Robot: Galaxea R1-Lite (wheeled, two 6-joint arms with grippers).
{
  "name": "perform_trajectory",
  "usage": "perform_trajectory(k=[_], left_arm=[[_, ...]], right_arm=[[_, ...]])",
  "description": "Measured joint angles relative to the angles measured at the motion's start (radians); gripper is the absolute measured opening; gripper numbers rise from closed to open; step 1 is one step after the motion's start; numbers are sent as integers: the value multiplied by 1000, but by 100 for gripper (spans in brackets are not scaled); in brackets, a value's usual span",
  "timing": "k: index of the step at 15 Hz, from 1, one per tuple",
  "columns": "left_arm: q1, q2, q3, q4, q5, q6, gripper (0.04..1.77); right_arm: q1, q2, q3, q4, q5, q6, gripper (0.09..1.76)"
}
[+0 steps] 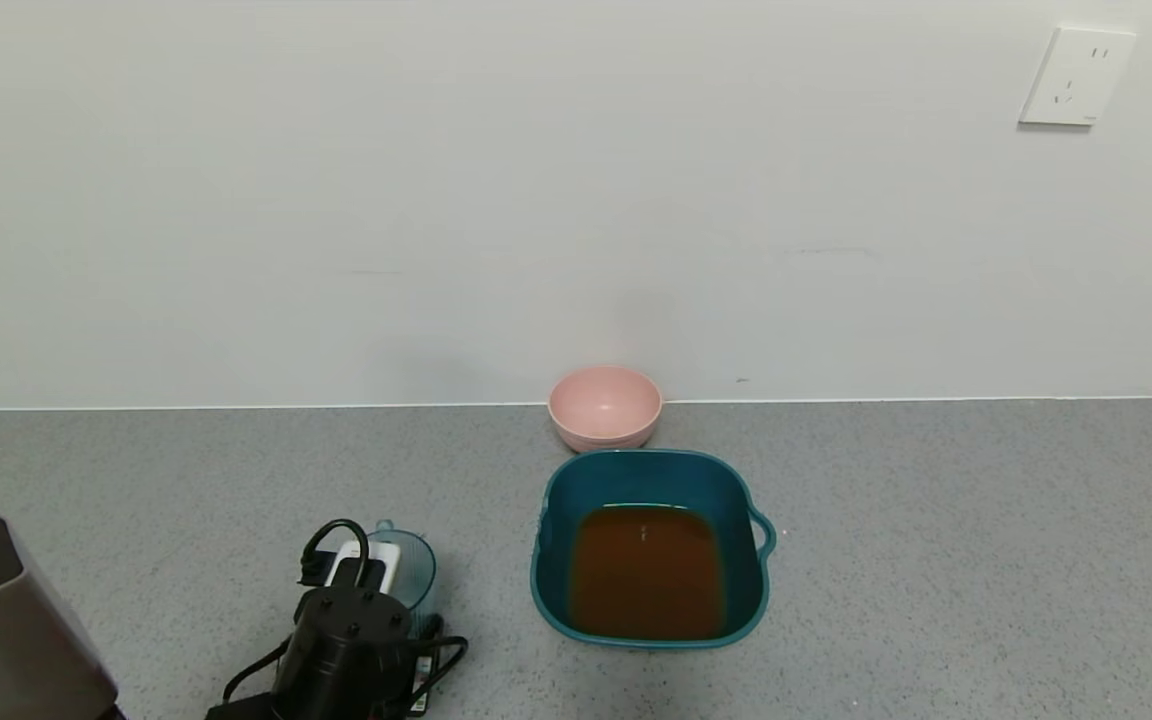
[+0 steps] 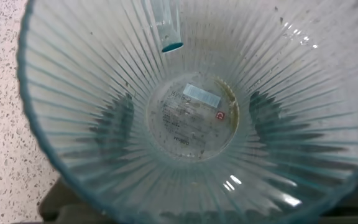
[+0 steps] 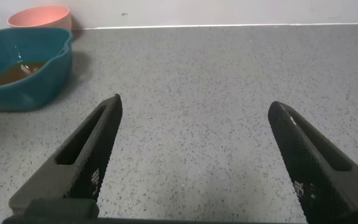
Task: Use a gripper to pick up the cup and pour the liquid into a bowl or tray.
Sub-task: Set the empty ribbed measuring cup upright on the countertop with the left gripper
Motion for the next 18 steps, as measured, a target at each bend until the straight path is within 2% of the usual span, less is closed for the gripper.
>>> perform_trajectory(k=[5, 12, 15, 18], left_arm=[[21, -33, -9, 6, -1, 3, 153], [39, -64, -8, 4, 1, 16, 164], [35, -138, 7, 17, 3, 92, 166], [31, -296, 31, 58, 0, 183, 168]], right_arm=[[0, 0, 0, 0, 0, 0, 171], [0, 0, 0, 0, 0, 0, 171], [0, 0, 0, 0, 0, 0, 171], [0, 0, 0, 0, 0, 0, 171]])
